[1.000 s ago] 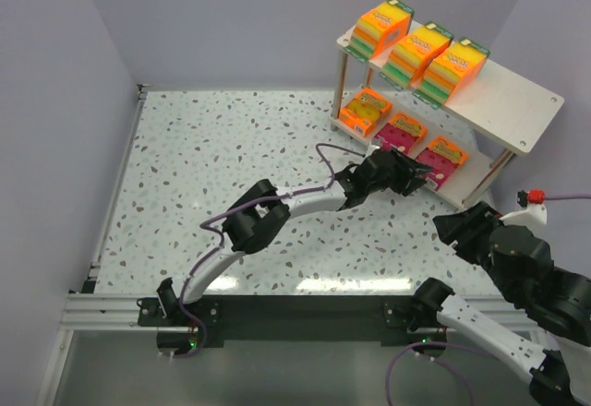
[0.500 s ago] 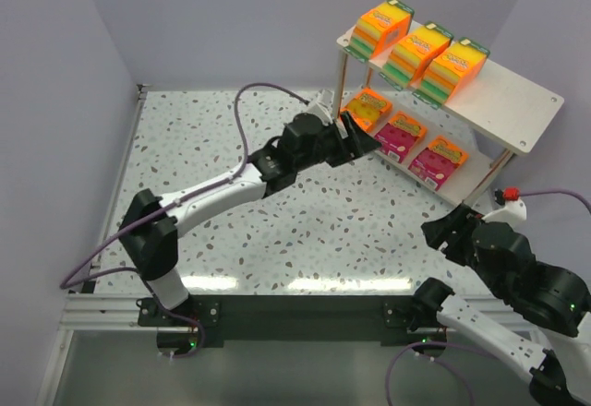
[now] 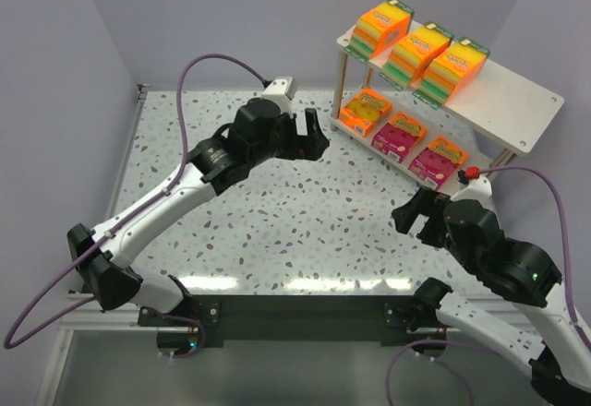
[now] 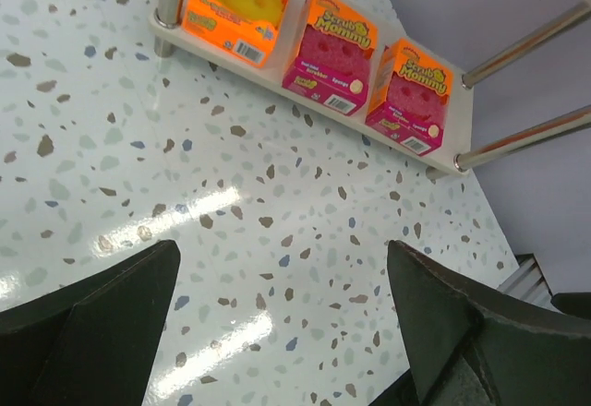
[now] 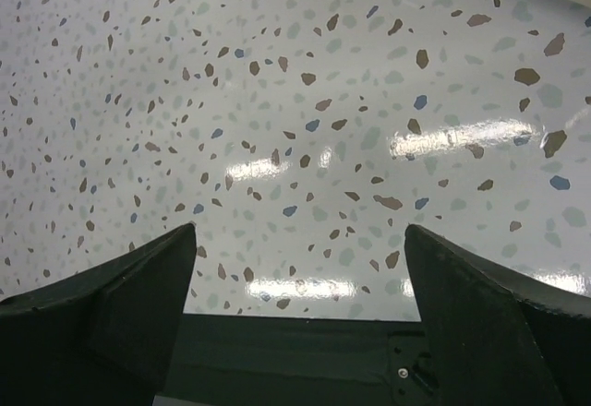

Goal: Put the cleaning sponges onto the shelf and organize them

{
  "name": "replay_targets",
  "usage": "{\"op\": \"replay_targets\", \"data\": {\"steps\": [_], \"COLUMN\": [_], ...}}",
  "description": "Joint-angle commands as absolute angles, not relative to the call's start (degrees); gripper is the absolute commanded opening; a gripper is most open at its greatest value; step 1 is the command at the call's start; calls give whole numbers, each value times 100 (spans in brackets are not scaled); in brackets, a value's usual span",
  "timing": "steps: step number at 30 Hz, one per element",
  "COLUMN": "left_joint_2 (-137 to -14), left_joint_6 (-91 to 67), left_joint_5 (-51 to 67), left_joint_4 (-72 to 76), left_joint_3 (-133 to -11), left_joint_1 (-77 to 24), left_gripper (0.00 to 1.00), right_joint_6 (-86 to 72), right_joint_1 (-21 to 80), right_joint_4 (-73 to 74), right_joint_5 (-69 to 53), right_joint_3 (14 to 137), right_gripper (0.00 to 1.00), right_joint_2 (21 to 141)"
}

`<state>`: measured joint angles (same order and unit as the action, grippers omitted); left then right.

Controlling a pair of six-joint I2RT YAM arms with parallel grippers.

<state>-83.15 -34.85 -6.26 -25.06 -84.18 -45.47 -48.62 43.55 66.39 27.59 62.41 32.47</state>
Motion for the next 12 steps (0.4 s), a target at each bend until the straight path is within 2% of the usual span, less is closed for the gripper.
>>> {"op": "replay_targets", "data": {"steps": [1, 5, 12], "left_joint_2": [-7945, -7831, -7497], "left_joint_6": [-2708, -2417, -2373], "left_joint_5": [-896, -896, -879], "left_joint_4": [-2987, -3339, -3384], "left_joint_3": [-8981, -9360, -9325], "left_joint_1": [-4465, -4447, -4350], "left_gripper": [100, 100, 100], "right_joint_6": [-4580, -4491, -4421], "right_joint_1": [4377, 4377, 4377], "right_joint_4": [6109, 6003, 5862], "right_joint_5": [2725, 2768, 3040], "right_joint_3": [6240, 6214, 6117], "right_gripper": [98, 98, 98], "right_joint_2": [3340, 3419, 3516]}}
